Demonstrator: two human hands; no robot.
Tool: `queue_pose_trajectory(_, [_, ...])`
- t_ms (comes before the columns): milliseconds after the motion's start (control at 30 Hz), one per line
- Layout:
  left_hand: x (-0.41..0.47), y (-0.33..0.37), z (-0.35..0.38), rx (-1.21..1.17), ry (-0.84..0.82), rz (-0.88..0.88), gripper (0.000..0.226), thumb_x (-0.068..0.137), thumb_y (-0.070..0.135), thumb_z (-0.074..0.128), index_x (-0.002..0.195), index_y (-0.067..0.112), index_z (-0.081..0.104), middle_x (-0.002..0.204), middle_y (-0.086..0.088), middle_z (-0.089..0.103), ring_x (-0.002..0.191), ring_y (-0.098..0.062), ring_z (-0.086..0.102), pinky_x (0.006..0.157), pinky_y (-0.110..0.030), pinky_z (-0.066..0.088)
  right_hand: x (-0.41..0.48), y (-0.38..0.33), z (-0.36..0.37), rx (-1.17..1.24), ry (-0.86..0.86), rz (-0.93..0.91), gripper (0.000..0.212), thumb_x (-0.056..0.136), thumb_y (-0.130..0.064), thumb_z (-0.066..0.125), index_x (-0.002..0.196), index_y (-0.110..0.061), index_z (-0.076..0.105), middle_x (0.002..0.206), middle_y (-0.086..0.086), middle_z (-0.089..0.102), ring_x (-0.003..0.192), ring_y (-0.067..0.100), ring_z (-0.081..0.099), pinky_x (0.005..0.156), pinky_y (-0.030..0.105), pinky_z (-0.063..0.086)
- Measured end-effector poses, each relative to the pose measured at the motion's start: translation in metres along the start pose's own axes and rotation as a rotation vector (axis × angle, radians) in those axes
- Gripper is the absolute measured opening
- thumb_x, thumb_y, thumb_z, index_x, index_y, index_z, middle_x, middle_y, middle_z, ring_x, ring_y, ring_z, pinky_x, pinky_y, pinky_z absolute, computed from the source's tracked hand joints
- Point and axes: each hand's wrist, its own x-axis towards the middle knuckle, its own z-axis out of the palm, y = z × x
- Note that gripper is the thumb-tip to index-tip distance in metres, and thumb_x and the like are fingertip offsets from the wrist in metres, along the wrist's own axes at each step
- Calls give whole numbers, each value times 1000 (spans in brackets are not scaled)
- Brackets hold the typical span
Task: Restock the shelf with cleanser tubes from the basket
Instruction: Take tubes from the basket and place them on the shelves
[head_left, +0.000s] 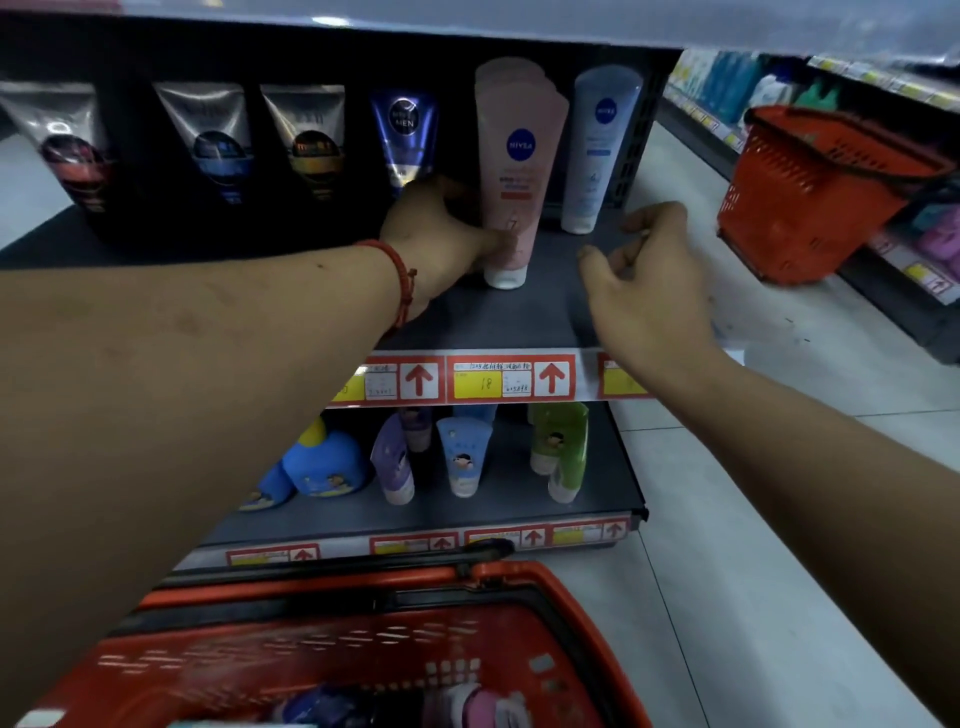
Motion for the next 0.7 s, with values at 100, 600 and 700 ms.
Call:
queue_pose_trajectory(100, [-18,6,-19,-25,-2,-16,58,71,11,89,124,12,63,103,-5,73,95,-25,73,85,-46,62,-9,-11,-5,-31,-40,-18,29,96,-23,63,117,-17,43,81,0,60,72,3,57,57,2,37])
queue_pose_trajectory(600, [-233,35,-163,793,-129,241,70,85,46,74,144,20,46,143,-5,53,130,-28,52,104,-48,47,-167,-150,-25,-407,-582,-363,70,89,-36,70,145,-10,37,140,14,45,126,33,50,102,44,45])
queue_pose_trajectory(700, [-277,18,-177,784,-99,235,67,85,43,75,142,22,48,143,-4,55,127,-27,54,101,-48,49,-210,-154,-20,-394,-655,-384,69,90,-37,69,144,-9,37,137,13,48,114,30,52,98,50,47])
